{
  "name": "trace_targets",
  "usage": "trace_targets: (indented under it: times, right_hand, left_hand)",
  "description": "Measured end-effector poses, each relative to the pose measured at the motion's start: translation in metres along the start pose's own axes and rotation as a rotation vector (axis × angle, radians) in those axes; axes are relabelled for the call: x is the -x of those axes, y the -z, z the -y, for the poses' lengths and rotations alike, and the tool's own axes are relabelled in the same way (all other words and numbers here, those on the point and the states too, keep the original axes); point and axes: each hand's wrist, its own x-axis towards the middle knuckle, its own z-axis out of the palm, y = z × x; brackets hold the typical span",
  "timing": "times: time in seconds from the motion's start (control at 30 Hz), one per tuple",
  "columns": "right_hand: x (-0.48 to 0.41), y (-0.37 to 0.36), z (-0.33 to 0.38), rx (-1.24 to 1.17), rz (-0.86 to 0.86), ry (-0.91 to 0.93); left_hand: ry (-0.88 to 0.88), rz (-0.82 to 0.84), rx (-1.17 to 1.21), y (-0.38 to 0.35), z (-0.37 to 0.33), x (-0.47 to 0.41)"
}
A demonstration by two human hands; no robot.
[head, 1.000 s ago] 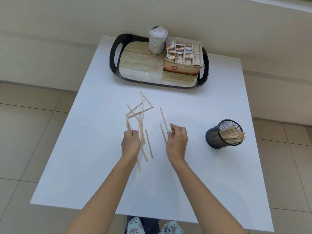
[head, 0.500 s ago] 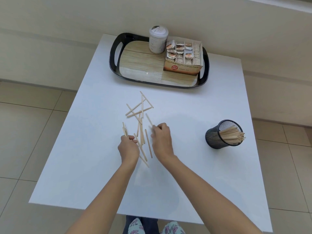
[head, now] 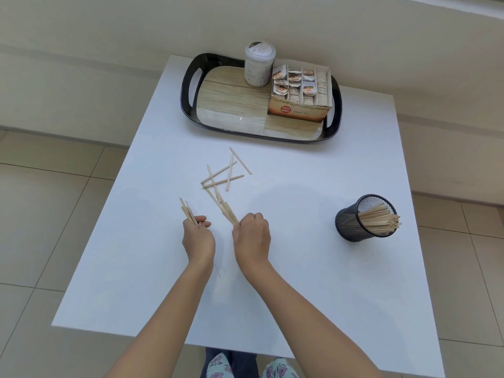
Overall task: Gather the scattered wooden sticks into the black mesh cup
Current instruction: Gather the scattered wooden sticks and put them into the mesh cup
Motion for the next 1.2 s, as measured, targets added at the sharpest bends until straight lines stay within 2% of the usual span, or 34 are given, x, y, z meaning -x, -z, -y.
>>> trace_targets:
  times: [0.3, 0.43, 0.6, 0.7, 0.8, 0.9, 0.97, 1.03, 1.1, 1.2]
  right_hand:
    - [-0.009, 0.012, 0.006, 0.038, 0.155, -0.124]
    - [-0.008, 0.020, -0.006, -0.135, 0.150, -0.216]
    - [0.011, 0.028, -0.024, -0.522, 0.049, -0.225]
    - [0.025, 0.030, -0.027, -0.639, 0.054, -0.162]
    - [0.037, 0.028, -0.026, -0.682, 0.058, -0.092]
    - [0.043, 0.031, -0.024, -0.699, 0.013, -0.031]
    - [0.045, 0.033, -0.026, -0.715, -0.039, -0.024]
    - [0.048, 0.034, -0.030, -0.786, -0.108, -0.119]
    - [0.052, 0.033, -0.034, -0.977, -0.125, -0.337]
    - [0.054, 0.025, -0.039, -1.577, 0.037, -0.679]
  left_hand:
    - [0.100, 0.209, 0.248, -0.002, -0.005, 0.000]
    - [0.064, 0.351, 0.202, -0.004, -0.003, 0.006]
    - [0.003, 0.487, 0.035, -0.012, -0.005, 0.016]
    - [-0.017, 0.510, -0.079, -0.018, -0.011, 0.021]
    - [-0.059, 0.561, -0.097, -0.026, -0.015, 0.026]
    - [-0.044, 0.495, -0.034, -0.031, -0.018, 0.029]
    - [-0.110, 0.437, 0.017, -0.033, -0.019, 0.030]
    - [-0.206, 0.409, 0.089, -0.033, -0.022, 0.031]
    - [-0.282, 0.417, 0.175, -0.032, -0.025, 0.033]
    - [-0.364, 0.442, 0.282, -0.034, -0.029, 0.041]
